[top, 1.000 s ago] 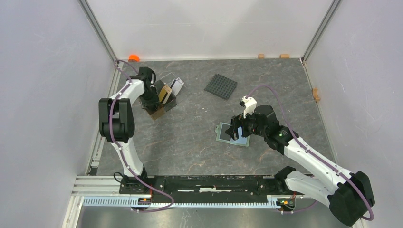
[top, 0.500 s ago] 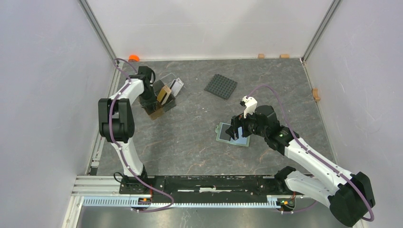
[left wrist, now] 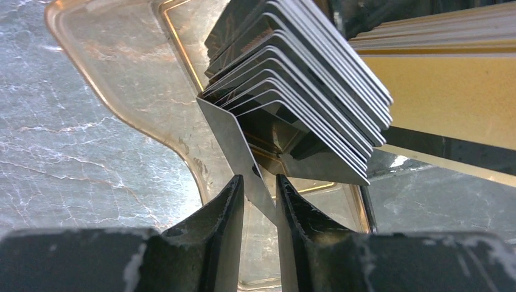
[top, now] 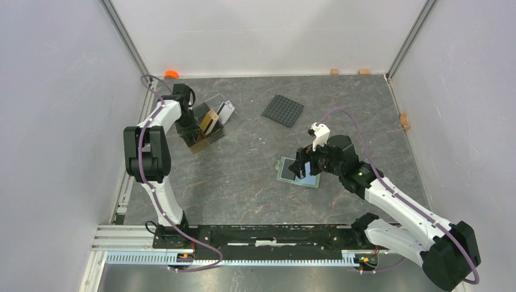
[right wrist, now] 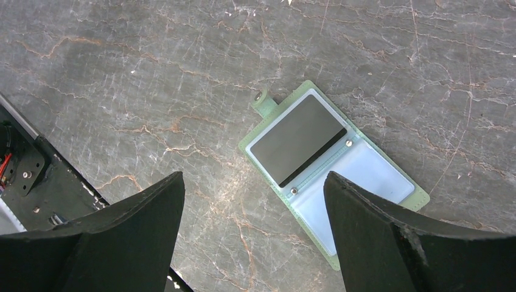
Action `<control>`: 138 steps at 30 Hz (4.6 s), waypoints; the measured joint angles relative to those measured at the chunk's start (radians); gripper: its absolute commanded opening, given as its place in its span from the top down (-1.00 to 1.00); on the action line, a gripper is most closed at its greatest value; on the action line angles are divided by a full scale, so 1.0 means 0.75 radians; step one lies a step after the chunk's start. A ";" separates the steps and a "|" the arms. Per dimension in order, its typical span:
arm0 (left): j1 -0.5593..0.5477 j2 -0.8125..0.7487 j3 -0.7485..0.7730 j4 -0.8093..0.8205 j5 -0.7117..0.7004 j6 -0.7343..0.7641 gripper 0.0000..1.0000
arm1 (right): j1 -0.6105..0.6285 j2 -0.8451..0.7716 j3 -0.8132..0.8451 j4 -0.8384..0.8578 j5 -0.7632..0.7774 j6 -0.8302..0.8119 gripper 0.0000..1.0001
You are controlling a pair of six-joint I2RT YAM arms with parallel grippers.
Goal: Put the credit cards into the card holder
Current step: Pick up the credit card from the storage box, then insert the credit card into the card holder.
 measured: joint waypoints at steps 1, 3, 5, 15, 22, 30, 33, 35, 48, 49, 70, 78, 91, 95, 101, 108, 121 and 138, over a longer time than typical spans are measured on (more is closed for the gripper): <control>0.010 0.000 0.003 -0.003 0.006 0.000 0.38 | 0.000 0.000 -0.001 0.004 0.001 0.001 -0.77; 0.033 0.000 0.006 -0.009 0.014 0.000 0.39 | 0.000 0.000 -0.002 0.005 0.001 0.001 -0.77; 0.055 0.000 0.007 -0.017 0.015 0.000 0.39 | 0.000 0.000 -0.004 0.007 0.001 0.003 -0.76; 0.074 -0.001 0.011 -0.035 -0.004 0.004 0.42 | 0.000 0.002 -0.006 0.014 0.002 0.016 -0.76; 0.099 -0.018 0.014 -0.060 -0.045 0.011 0.43 | 0.000 0.002 -0.006 0.013 0.003 0.020 -0.76; 0.171 -0.018 0.014 -0.064 -0.044 0.013 0.39 | 0.000 0.002 -0.006 0.014 0.006 0.020 -0.76; 0.192 -0.018 0.014 -0.064 -0.039 0.013 0.47 | 0.000 0.002 -0.006 0.014 0.006 0.021 -0.75; 0.199 -0.018 0.014 -0.064 -0.034 0.014 0.54 | 0.000 0.003 -0.006 0.014 0.006 0.021 -0.76; 0.228 -0.018 0.014 -0.063 -0.016 0.018 0.96 | 0.000 0.003 -0.006 0.014 0.006 0.025 -0.76; 0.228 -0.019 0.014 -0.063 -0.014 0.018 0.96 | 0.000 0.003 -0.006 0.014 0.006 0.025 -0.76; 0.044 -0.644 -0.154 0.211 0.540 0.014 0.96 | -0.012 -0.206 -0.006 -0.072 0.185 0.009 -0.92; -0.532 -0.658 -0.293 0.492 1.016 0.007 0.96 | -0.083 -0.421 -0.044 0.010 0.094 0.019 -0.90; -0.904 -0.737 -0.494 0.961 1.389 -0.142 0.96 | -0.108 -0.430 -0.064 0.308 -0.366 0.186 -0.08; -0.940 -0.737 -0.515 1.025 1.420 -0.184 0.85 | -0.108 -0.400 -0.088 0.373 -0.429 0.247 0.72; -0.945 -0.735 -0.520 1.057 1.428 -0.202 0.37 | -0.108 -0.406 -0.097 0.440 -0.495 0.303 1.00; -0.950 -0.722 -0.518 1.037 1.453 -0.203 0.42 | -0.109 -0.358 -0.073 0.387 -0.550 0.267 1.00; -1.008 -0.694 -0.483 0.876 1.407 -0.136 0.96 | -0.151 -0.291 0.075 0.011 -0.386 0.117 -0.71; -1.007 -0.208 -0.441 0.859 1.200 -0.161 0.96 | -0.559 -0.185 -0.327 -0.103 -0.126 0.074 -0.61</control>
